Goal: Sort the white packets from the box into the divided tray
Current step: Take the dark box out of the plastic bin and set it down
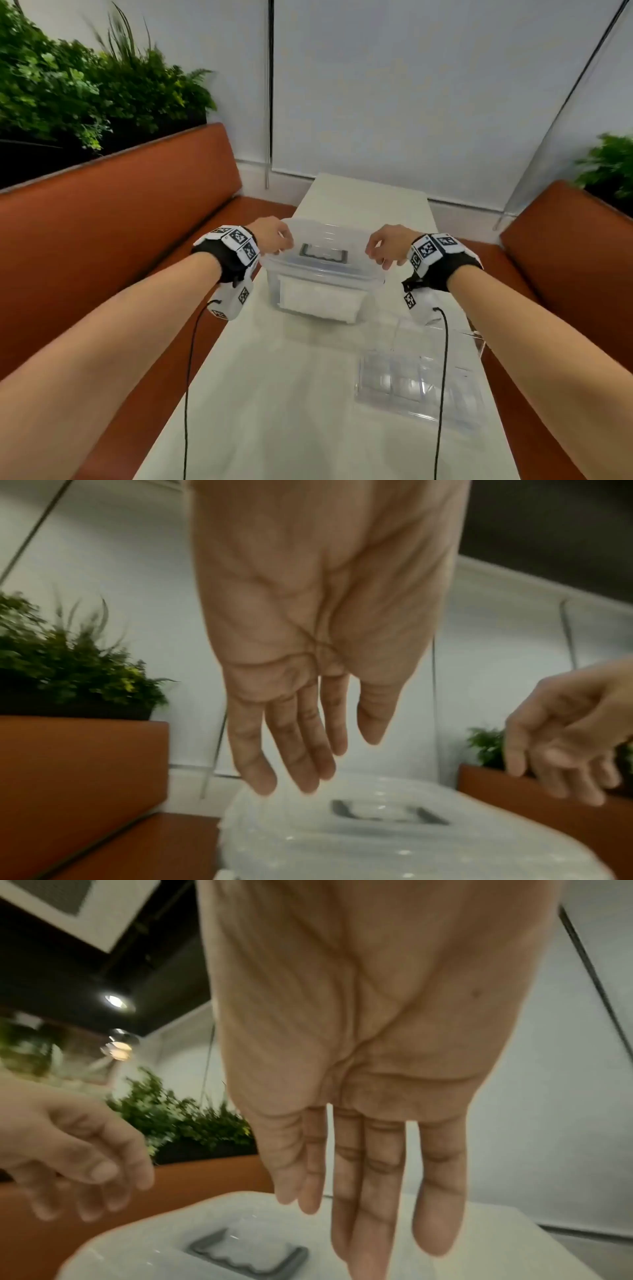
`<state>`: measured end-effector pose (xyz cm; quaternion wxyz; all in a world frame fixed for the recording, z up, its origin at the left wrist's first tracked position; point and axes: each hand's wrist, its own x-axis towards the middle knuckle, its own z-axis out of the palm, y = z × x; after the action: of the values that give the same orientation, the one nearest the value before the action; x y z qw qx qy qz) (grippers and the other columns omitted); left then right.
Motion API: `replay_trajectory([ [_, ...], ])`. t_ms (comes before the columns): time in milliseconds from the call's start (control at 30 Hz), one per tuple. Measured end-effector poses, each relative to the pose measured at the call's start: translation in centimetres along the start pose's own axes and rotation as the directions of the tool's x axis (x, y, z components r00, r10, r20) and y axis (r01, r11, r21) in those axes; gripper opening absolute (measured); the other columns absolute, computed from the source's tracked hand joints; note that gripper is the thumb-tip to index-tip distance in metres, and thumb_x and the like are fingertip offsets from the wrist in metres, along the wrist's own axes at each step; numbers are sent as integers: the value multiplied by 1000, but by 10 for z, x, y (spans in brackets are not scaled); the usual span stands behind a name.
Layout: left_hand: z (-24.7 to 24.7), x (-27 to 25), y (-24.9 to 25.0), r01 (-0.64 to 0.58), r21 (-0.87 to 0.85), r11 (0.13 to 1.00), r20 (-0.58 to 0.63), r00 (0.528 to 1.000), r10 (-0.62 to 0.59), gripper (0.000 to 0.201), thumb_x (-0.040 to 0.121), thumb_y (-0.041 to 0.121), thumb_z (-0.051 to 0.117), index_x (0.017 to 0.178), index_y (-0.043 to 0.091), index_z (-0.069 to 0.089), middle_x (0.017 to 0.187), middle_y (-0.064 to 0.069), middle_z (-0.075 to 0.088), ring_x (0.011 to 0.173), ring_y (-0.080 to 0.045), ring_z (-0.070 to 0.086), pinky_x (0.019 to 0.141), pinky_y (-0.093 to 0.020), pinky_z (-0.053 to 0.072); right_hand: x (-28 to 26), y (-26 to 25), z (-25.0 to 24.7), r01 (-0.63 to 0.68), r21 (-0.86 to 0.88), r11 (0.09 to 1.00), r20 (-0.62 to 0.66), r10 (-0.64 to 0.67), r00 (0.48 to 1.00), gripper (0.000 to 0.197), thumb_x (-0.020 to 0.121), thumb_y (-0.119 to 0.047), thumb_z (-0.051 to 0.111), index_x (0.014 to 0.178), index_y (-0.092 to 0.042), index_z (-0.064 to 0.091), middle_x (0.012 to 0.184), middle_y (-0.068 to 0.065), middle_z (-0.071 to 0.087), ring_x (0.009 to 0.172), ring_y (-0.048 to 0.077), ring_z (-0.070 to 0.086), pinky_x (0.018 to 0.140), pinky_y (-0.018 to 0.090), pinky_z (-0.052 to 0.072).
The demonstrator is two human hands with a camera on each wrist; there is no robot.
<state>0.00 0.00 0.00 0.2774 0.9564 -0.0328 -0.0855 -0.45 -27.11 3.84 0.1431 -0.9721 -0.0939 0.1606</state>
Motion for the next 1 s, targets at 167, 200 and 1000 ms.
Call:
replay_trajectory([
  [167, 4, 25, -28, 161, 213, 964, -208, 971, -116, 34, 96, 27, 53, 122, 5, 58, 124, -17, 61, 110, -34, 58, 89, -36, 46, 29, 13, 10, -149, -33, 988, -146, 143, 979, 27, 95, -9, 48, 113, 5, 63, 111, 22, 67, 99, 33, 66, 76, 36, 56],
  [200, 7, 25, -33, 200, 225, 953, -222, 963, -150, 36, 96, 29, 52, 120, 3, 57, 122, -18, 61, 106, -34, 58, 87, -36, 47, 32, 16, 15, -175, -39, 984, -184, 165, 969, 27, 96, -11, 48, 112, 5, 63, 111, 22, 66, 100, 35, 66, 85, 40, 55],
  [1000, 31, 55, -20, 262, 372, 890, -136, 964, -227, 21, 95, 9, 51, 111, -2, 59, 110, -19, 64, 79, -33, 60, 68, -33, 43, 81, 38, 55, -283, 25, 959, -236, 281, 930, 48, 79, -11, 68, 59, -24, 27, 66, 1, 36, 78, 25, 42, 66, 36, 41],
])
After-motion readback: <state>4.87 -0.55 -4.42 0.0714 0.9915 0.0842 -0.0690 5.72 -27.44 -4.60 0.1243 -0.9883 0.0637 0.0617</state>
